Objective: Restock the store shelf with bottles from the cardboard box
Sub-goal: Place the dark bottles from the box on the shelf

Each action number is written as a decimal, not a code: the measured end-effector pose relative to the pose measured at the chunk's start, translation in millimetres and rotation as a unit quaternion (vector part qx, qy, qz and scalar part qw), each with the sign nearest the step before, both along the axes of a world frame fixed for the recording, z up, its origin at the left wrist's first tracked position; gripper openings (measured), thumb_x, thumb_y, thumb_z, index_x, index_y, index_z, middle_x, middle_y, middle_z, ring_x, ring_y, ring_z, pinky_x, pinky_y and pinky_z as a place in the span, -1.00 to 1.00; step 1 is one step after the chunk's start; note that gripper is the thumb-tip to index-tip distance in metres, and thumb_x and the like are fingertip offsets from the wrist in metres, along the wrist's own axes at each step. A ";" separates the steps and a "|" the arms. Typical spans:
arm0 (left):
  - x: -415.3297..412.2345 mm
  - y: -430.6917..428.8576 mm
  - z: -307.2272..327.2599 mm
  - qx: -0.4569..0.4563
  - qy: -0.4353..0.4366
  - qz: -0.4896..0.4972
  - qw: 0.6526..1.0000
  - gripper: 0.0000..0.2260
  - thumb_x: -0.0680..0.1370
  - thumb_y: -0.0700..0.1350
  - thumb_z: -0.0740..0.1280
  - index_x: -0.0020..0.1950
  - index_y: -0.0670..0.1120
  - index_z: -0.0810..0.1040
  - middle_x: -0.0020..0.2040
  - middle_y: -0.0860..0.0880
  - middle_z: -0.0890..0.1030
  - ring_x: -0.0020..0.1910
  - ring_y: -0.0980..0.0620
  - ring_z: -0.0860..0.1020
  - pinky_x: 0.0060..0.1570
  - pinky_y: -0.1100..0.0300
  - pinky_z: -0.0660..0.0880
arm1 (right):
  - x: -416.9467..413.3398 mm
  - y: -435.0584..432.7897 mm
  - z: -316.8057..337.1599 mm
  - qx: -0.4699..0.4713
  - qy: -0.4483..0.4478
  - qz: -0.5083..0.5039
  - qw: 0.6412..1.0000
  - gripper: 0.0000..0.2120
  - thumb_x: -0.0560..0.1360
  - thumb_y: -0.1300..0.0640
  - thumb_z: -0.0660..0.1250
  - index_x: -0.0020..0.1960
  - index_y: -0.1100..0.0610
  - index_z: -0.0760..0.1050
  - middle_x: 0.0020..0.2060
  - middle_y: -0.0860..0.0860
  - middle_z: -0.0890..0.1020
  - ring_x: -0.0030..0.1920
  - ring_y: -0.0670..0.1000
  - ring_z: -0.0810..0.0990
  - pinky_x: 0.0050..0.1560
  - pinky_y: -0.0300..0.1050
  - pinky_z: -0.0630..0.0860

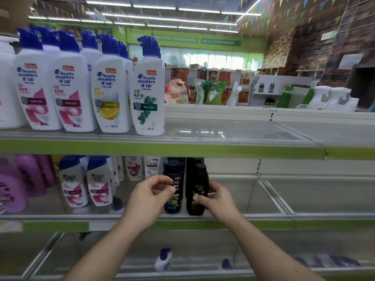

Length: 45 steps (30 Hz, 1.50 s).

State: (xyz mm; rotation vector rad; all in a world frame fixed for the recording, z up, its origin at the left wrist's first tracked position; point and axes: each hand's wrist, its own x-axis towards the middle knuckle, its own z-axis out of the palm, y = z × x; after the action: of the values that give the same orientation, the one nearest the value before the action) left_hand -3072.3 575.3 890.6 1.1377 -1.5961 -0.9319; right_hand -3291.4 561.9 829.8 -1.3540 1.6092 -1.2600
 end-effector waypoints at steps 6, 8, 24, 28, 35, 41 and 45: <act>2.0 -0.2 -0.5 -0.005 0.002 0.007 1.000 -0.88 0.51 -0.15 0.47 -0.03 0.07 0.67 -0.14 0.05 0.69 -0.21 0.28 0.59 -0.16 0.32 0.49 | 1.4 0.1 -0.4 -0.001 0.008 0.001 1.000 -0.56 0.45 0.16 0.53 0.29 0.05 0.52 0.02 -0.04 0.70 -0.02 -0.04 0.70 0.04 -0.05 0.66; 1.9 -0.6 -1.1 -0.005 0.000 0.008 1.000 -0.88 0.51 -0.15 0.47 -0.03 0.07 0.67 -0.13 0.05 0.69 -0.20 0.27 0.59 -0.17 0.32 0.49 | 2.6 0.9 0.6 -0.002 0.009 0.002 1.000 -0.55 0.45 0.16 0.52 0.30 0.07 0.51 0.03 -0.03 0.70 -0.02 -0.05 0.70 -0.02 -0.13 0.65; 15.0 -8.0 -16.0 0.007 -0.002 0.040 0.999 -0.91 0.51 -0.16 0.46 -0.06 0.04 0.65 -0.14 0.05 0.67 -0.19 0.24 0.57 -0.12 0.29 0.49 | -6.7 -6.6 -1.2 0.037 -0.095 -0.030 0.994 -0.28 0.20 -0.10 0.41 0.34 0.03 0.41 0.30 0.06 0.55 0.27 0.06 0.52 0.28 0.08 0.45; 17.8 -15.1 -19.4 0.014 0.008 0.053 0.998 -0.90 0.51 -0.16 0.46 -0.03 0.04 0.65 -0.10 0.04 0.67 -0.08 0.10 0.60 -0.02 0.18 0.55 | -10.9 -27.0 10.1 0.028 -0.249 -0.043 0.967 -0.33 0.56 -0.32 0.11 0.53 0.04 0.29 0.53 0.01 0.34 0.49 0.08 0.33 0.51 0.17 0.19; 20.5 -19.7 -26.7 0.026 0.007 0.067 0.997 -0.90 0.54 -0.12 0.43 0.03 0.04 0.63 -0.05 0.06 0.66 -0.03 0.12 0.60 -0.02 0.26 0.52 | -16.5 -84.9 28.7 0.039 -0.298 -0.051 0.953 -0.34 0.57 -0.16 0.03 0.58 0.16 0.22 0.54 0.06 0.32 0.48 0.11 0.36 0.42 0.09 0.32; 34.3 -20.4 -35.1 0.032 0.033 0.083 0.995 -0.90 0.55 -0.15 0.42 -0.02 0.06 0.64 -0.07 0.06 0.67 -0.04 0.11 0.60 0.00 0.25 0.52 | -7.2 -106.0 23.2 0.033 -0.321 0.010 0.947 -0.65 0.47 -0.11 0.14 -0.02 0.05 0.61 -0.17 0.02 0.66 -0.15 0.03 0.61 -0.18 -0.16 0.46; 46.2 -21.4 -38.6 0.030 0.052 0.106 0.993 -0.90 0.54 -0.18 0.42 -0.04 0.03 0.65 -0.09 0.02 0.68 -0.03 0.07 0.62 0.01 0.19 0.55 | -6.6 -116.0 10.2 0.013 -0.371 0.037 0.928 -0.54 0.56 -0.20 0.10 0.04 0.07 0.65 -0.12 0.08 0.70 -0.13 0.10 0.65 -0.04 -0.06 0.51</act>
State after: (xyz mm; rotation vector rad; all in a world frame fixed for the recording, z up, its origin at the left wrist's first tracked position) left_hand -3026.1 553.9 851.9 1.2531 -1.3432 -0.8891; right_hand -3298.0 445.9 840.0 -0.7555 1.0221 -1.4593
